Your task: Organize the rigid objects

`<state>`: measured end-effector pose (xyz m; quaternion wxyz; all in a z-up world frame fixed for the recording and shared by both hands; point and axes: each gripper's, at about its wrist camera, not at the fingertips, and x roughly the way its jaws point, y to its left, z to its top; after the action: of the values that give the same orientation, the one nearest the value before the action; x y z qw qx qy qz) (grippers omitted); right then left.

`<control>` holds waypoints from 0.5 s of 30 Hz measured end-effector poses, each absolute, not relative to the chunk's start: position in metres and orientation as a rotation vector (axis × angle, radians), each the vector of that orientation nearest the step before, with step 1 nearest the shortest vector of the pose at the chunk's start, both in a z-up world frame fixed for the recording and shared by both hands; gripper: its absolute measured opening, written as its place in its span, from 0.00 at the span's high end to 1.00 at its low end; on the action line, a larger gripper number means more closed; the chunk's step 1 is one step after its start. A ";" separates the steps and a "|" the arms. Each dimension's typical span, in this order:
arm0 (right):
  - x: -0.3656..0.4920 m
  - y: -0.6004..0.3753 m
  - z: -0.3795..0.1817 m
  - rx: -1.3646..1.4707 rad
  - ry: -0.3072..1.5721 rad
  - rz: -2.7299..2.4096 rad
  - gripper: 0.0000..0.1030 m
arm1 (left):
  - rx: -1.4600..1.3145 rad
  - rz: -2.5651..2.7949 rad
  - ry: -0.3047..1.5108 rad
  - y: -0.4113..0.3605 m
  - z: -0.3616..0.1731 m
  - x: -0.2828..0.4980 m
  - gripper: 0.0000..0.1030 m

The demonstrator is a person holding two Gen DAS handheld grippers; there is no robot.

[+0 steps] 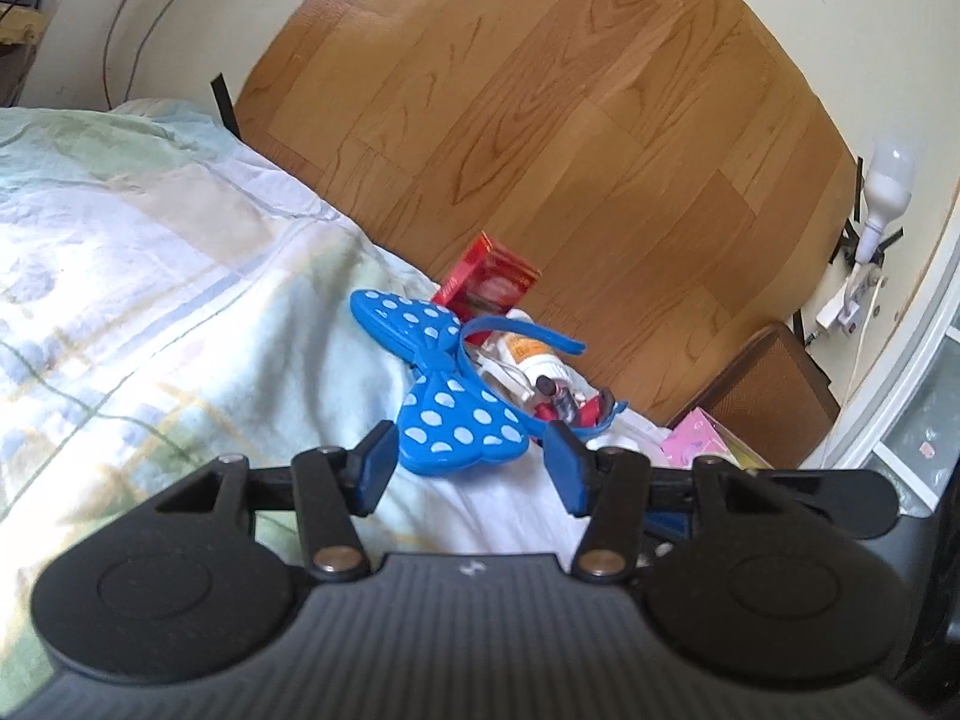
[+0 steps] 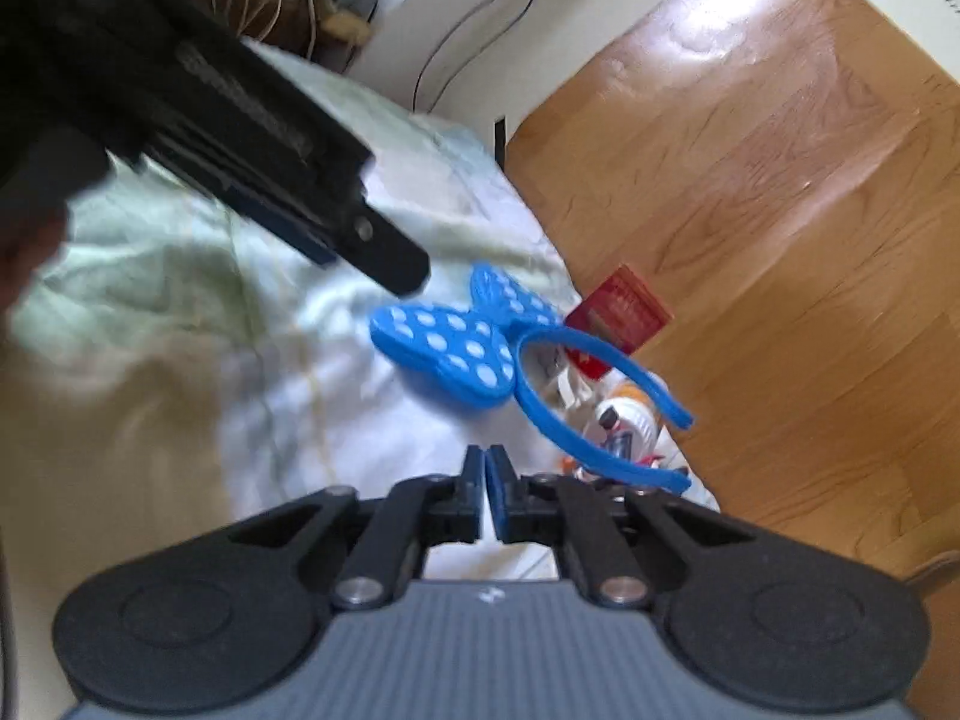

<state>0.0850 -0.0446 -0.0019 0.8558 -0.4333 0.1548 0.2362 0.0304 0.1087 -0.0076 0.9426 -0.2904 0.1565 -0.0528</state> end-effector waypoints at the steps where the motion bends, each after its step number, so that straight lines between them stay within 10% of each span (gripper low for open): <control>1: 0.090 -0.043 -0.001 -0.932 0.312 0.471 0.94 | -0.597 -0.099 0.315 0.108 -0.008 0.031 0.46; 6: 0.128 -0.029 -0.008 -1.040 0.288 0.423 0.55 | -0.624 -0.097 0.292 0.118 -0.008 0.026 0.46; 15: 0.147 -0.012 -0.035 -1.191 0.360 0.374 0.81 | -0.652 -0.110 0.257 0.127 -0.009 0.025 0.46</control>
<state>0.1473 -0.0117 -0.0355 0.7964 -0.5543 0.1678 0.1741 0.0249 0.1270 -0.0086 0.9378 -0.3191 0.1260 -0.0537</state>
